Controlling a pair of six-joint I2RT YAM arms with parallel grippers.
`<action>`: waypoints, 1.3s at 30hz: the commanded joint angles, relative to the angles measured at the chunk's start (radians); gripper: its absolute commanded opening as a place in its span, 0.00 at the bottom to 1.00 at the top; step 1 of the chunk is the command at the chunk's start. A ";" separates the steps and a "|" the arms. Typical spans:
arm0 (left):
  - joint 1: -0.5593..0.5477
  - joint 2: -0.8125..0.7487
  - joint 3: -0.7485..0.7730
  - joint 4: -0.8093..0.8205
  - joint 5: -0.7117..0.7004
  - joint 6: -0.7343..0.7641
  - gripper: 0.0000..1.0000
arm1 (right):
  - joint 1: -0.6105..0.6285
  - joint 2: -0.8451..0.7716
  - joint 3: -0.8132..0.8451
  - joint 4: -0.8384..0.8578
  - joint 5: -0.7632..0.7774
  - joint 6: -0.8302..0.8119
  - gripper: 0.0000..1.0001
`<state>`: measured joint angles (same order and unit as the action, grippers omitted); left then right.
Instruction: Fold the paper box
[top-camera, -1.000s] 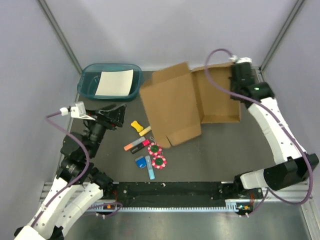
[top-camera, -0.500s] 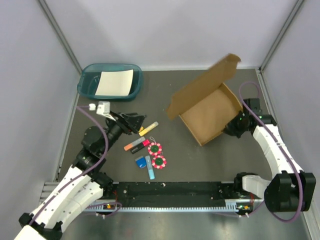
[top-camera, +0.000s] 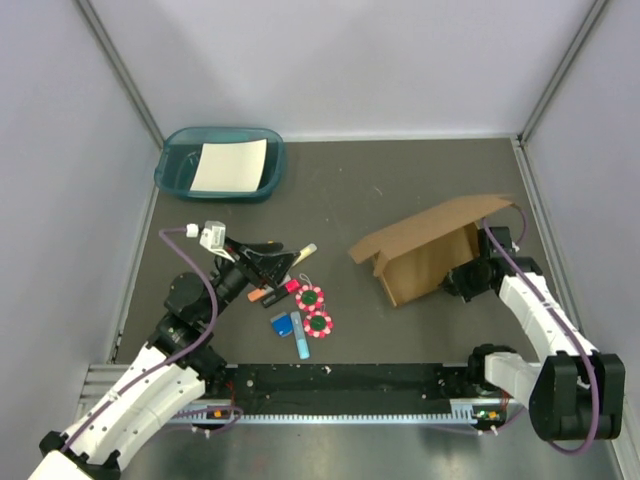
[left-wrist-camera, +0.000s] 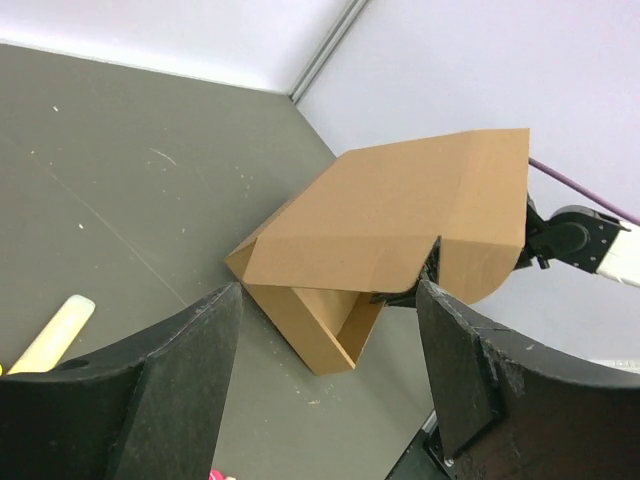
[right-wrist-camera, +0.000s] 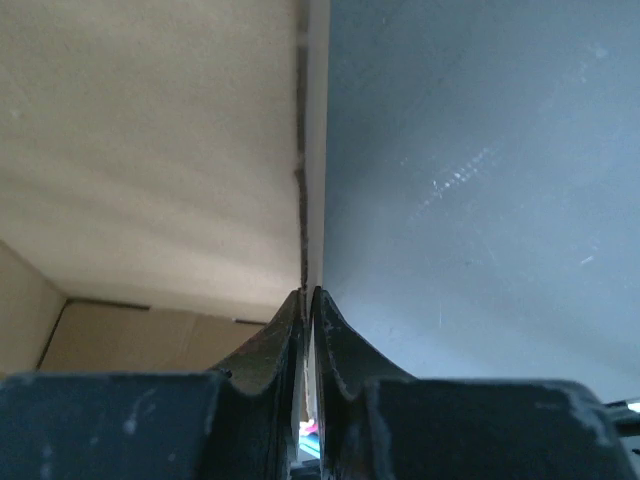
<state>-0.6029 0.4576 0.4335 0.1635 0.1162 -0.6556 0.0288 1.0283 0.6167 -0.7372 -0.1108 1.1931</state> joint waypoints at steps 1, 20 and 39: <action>-0.005 -0.019 -0.018 0.060 0.060 0.022 0.75 | 0.000 0.041 0.031 0.070 -0.006 0.014 0.10; -0.669 0.523 0.209 0.192 -0.061 0.392 0.69 | 0.000 0.090 0.025 0.148 0.017 -0.096 0.13; -0.285 1.231 0.786 0.179 -0.135 0.241 0.72 | 0.011 0.110 -0.018 0.242 -0.072 -0.204 0.13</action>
<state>-0.9451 1.6520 1.0878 0.3401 -0.0250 -0.3733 0.0296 1.1347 0.6125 -0.5419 -0.1608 1.0290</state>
